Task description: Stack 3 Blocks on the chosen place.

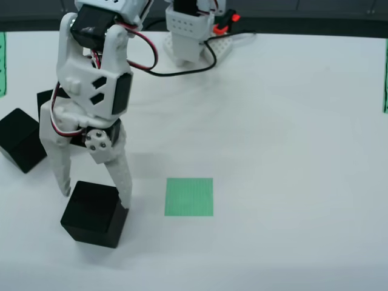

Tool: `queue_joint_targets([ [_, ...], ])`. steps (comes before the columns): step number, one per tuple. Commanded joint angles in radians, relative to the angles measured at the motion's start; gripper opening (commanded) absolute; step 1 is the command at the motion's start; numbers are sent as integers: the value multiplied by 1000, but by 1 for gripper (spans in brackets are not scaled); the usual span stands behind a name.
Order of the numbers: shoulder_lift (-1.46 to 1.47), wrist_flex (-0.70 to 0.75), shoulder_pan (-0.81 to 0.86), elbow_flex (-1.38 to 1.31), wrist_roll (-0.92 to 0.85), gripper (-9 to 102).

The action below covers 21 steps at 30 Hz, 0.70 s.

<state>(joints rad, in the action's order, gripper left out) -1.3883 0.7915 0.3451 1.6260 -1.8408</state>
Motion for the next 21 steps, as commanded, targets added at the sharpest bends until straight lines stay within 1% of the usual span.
queue_joint_targets([
  [1, 0, 3, 14, -61, -9, 33],
  [14, 44, -20, 12, -28, -9, 33],
  [21, 44, -23, -11, 15, 3, 25],
])
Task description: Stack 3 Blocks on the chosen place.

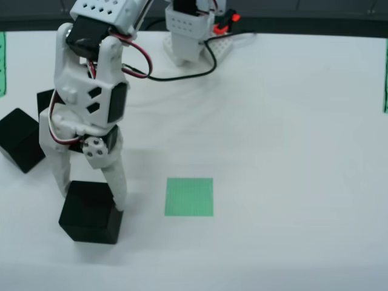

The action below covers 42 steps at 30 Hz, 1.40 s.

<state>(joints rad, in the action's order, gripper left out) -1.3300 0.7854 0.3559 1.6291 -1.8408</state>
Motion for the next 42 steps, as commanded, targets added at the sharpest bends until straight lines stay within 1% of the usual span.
queue_joint_targets([
  [1, -20, -17, -26, 26, 3, 24],
  [6, -103, -17, -63, 118, 11, 24],
  [14, -403, -17, -186, 390, 64, 24],
  [19, -508, -15, -244, 472, 109, 24],
  [23, -537, -11, -258, 491, 126, 24],
  [37, -543, -94, -275, 552, 155, 24],
  [42, -543, -100, -288, 555, 176, 24],
])
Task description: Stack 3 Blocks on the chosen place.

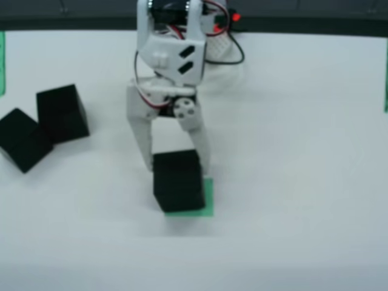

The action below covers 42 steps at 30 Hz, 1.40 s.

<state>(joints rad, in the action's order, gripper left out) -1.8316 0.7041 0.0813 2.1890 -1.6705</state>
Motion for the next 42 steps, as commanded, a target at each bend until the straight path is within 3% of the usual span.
queue_joint_targets([
  [1, -41, -18, -14, -3, 11, 24],
  [23, -77, -104, -18, 83, 97, 25],
  [42, -124, -173, -12, 129, 87, 32],
])
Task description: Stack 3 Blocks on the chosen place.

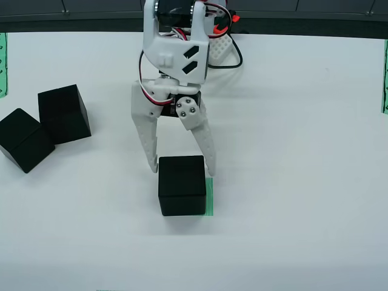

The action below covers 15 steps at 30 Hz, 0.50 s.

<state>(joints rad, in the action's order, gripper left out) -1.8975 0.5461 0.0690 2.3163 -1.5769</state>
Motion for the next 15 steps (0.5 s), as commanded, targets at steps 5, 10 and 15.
queue_joint_targets([
  [5, -272, 35, 9, 49, -3, 31],
  [10, -549, 316, 43, 21, 8, 31],
  [15, -612, 520, 196, -58, 31, 31],
])
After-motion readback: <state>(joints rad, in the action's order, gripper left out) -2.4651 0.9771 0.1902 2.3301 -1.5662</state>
